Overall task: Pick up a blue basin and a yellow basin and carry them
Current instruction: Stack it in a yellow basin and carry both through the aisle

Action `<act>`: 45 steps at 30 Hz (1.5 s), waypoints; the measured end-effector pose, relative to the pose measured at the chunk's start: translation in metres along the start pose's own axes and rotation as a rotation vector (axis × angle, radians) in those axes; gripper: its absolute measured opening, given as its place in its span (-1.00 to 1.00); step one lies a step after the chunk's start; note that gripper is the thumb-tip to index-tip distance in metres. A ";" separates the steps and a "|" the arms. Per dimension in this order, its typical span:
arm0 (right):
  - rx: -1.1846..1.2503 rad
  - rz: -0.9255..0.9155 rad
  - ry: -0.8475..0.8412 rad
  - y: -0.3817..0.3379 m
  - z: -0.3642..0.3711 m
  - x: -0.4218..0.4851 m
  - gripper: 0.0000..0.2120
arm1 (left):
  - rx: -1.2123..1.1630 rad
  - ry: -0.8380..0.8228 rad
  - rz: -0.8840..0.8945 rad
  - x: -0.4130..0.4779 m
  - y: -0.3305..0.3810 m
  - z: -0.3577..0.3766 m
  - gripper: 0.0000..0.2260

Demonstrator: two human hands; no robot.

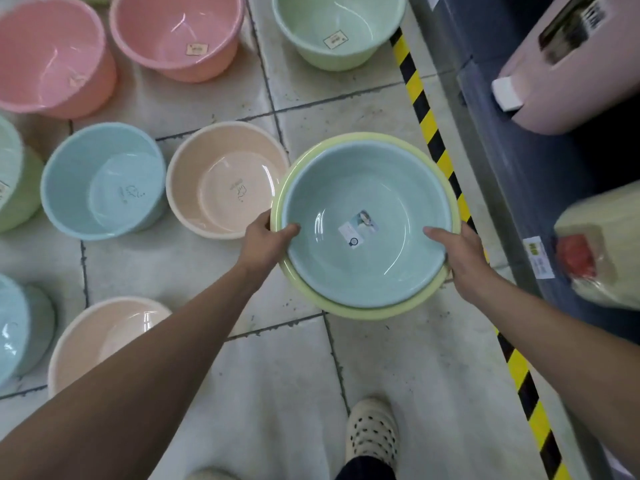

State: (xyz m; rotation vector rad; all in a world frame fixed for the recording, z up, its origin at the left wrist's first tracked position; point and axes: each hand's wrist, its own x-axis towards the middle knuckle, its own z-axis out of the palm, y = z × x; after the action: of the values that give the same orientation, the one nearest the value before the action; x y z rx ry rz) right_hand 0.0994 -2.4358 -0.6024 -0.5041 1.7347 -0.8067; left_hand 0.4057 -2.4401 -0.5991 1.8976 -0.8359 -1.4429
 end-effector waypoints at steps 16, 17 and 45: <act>-0.141 0.024 -0.013 0.097 -0.009 0.067 -0.33 | 0.016 -0.075 -0.058 0.057 -0.101 0.048 -0.65; -0.139 0.025 -0.018 0.099 -0.009 0.068 -0.33 | 0.015 -0.070 -0.062 0.059 -0.104 0.048 -0.65; -0.195 0.146 -0.089 0.076 0.033 -0.089 -0.69 | -0.116 -0.009 -0.313 -0.069 -0.104 -0.078 -0.64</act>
State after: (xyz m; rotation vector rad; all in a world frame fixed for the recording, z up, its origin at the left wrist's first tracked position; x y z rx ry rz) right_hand 0.1631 -2.3319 -0.6048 -0.5293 1.7538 -0.5073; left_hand 0.4802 -2.3149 -0.6218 1.9973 -0.4605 -1.6450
